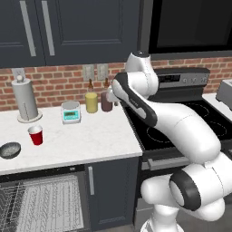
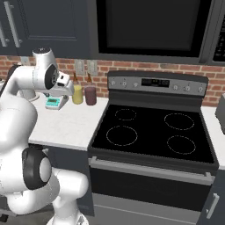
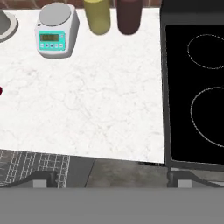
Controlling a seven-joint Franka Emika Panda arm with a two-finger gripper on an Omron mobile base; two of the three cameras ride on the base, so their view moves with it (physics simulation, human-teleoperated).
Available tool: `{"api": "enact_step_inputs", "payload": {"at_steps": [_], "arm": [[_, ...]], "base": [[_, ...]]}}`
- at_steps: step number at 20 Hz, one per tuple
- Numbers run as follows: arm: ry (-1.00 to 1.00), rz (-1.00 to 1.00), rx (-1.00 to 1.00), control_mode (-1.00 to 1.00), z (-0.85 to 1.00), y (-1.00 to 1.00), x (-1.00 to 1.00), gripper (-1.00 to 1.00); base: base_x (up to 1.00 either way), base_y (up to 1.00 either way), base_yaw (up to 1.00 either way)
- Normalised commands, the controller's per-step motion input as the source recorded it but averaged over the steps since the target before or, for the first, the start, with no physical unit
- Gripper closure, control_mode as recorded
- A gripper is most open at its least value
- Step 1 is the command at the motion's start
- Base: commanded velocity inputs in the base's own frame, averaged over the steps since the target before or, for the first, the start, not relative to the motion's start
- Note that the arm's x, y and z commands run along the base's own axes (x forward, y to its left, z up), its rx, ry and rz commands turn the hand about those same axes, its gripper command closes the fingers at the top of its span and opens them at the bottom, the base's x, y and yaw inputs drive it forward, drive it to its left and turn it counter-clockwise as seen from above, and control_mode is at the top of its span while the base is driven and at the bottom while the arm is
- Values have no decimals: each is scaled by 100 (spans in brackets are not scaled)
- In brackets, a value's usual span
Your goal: Pick up the cup and bowl from the counter, place them in the dishwasher, and close the dishwasher door.
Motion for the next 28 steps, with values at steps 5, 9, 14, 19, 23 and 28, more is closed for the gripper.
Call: {"api": "enact_step_inputs", "payload": {"at_steps": [5, 9, 14, 19, 23, 28], "arm": [[0, -5, 0, -100, 0, 42, 6, -100], [0, 0, 0, -100, 0, 52, 0, -100], [0, 1, 0, -100, 0, 62, 0, -100], [0, 0, 0, -100, 0, 68, 0, -100], [0, 0, 0, -100, 0, 64, 1, -100], [0, 0, 0, -100, 0, 60, 0, -100]], "base": [[0, 0, 0], [0, 0, 0], [0, 0, 0], [0, 0, 0], [0, 0, 0], [0, 0, 0]]}}
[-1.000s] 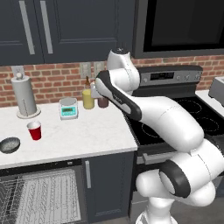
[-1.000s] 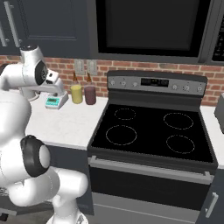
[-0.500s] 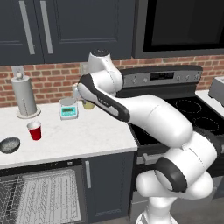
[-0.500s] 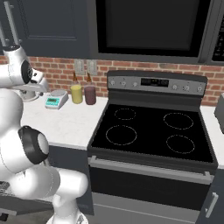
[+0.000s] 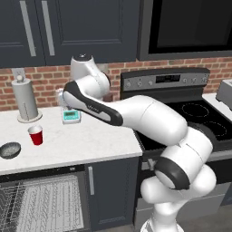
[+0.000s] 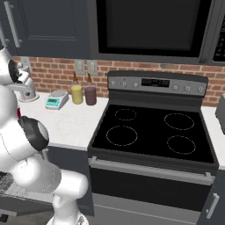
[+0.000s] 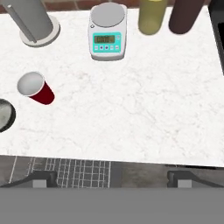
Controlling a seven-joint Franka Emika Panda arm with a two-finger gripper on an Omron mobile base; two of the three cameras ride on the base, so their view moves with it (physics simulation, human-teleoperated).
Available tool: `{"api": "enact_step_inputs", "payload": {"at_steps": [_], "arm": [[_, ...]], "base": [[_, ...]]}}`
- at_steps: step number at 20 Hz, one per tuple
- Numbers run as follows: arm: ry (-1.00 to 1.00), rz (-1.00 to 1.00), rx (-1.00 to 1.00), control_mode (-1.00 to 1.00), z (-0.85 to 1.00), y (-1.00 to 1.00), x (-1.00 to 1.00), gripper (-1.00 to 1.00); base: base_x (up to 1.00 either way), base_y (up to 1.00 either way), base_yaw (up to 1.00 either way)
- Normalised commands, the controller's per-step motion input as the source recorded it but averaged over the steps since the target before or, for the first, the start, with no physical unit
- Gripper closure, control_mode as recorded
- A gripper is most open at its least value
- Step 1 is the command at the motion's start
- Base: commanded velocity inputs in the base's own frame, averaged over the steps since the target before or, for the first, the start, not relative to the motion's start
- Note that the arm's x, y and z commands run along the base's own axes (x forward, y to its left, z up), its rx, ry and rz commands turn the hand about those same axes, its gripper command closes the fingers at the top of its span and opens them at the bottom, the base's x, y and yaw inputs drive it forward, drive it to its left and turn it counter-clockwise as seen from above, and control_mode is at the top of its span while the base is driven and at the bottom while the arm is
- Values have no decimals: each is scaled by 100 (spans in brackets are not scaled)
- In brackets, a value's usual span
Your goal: Pick up the cup and bowl from the counter, place them in the dishwasher, and close the dishwasher door.
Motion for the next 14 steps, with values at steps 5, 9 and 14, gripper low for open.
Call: {"api": "enact_step_inputs", "payload": {"at_steps": [5, 9, 14], "arm": [[0, 0, 0, -100, 0, 50, 0, -100], [0, 0, -1, -100, 0, 58, 0, -100], [0, 0, -2, -100, 0, 53, 2, -100]], "base": [[0, 0, 0], [0, 0, 0], [0, 0, 0]]}}
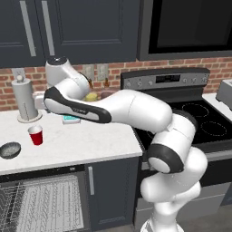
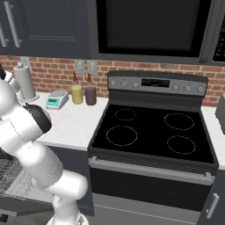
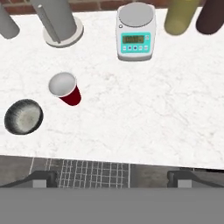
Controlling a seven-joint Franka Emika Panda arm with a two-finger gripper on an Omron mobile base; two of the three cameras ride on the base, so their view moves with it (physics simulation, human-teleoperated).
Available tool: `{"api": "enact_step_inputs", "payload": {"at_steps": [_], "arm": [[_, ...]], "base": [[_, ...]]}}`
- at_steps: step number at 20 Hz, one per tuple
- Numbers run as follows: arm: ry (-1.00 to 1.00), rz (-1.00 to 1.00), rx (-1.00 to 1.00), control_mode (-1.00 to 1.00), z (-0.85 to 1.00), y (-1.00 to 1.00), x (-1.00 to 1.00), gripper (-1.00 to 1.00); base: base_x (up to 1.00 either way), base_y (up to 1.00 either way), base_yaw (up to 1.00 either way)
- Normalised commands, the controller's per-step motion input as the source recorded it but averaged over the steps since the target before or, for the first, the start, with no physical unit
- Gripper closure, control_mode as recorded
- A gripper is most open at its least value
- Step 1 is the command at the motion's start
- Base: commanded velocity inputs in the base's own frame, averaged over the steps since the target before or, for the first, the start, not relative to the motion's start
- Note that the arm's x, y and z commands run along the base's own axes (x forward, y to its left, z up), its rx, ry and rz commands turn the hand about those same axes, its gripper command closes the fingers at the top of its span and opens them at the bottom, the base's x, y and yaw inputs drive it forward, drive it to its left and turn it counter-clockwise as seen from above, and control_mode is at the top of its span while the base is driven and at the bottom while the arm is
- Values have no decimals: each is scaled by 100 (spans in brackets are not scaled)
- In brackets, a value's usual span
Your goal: Pick up the cup and bowl from the counter, place them in the dishwasher, and close the dishwasher door.
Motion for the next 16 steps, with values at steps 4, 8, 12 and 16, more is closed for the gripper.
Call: {"api": "enact_step_inputs", "payload": {"at_steps": [4, 8, 12, 16], "arm": [[0, 0, -2, -100, 0, 31, 34, -100], [0, 0, 0, -100, 0, 0, 43, -100], [13, -8, -2, -100, -17, 0, 18, -100], [31, -24, 0, -100, -50, -28, 23, -100]], "base": [[0, 0, 0], [0, 0, 0], [0, 0, 0], [0, 0, 0]]}}
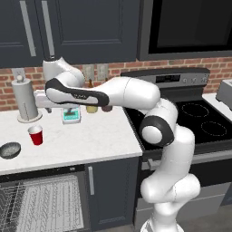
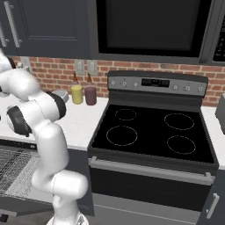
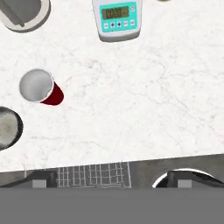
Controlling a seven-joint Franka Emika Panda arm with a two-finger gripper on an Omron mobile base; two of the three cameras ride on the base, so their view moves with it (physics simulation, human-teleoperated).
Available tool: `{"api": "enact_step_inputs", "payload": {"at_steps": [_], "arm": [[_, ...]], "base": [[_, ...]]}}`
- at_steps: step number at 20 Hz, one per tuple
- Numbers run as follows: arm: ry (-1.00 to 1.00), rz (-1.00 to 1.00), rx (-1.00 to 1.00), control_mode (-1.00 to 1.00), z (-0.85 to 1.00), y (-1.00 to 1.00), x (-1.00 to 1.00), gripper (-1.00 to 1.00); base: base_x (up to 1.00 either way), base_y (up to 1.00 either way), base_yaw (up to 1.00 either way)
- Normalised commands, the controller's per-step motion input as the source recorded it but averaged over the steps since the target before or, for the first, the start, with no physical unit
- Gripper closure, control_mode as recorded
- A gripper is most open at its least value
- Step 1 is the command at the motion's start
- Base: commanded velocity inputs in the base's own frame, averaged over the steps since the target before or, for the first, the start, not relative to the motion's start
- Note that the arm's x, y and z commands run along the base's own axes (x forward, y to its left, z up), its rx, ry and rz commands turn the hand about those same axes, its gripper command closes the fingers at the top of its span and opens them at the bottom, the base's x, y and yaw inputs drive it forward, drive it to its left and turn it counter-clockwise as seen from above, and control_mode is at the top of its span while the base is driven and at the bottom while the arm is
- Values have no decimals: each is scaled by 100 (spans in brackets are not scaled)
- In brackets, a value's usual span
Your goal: Pick up the cup and bowl from the counter, place them in the dishwasher, and close the dishwasher door.
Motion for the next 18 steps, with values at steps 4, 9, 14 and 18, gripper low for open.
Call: {"api": "enact_step_inputs", "payload": {"at_steps": [4, 9, 14, 18], "arm": [[18, -9, 0, -100, -63, 0, 21, -100], [6, -1, 0, -100, -49, 1, 25, -100], [0, 4, -3, -100, -33, 17, 26, -100], [0, 0, -7, -100, -32, 18, 12, -100]], "base": [[0, 0, 0], [0, 0, 0], [0, 0, 0], [0, 0, 0]]}}
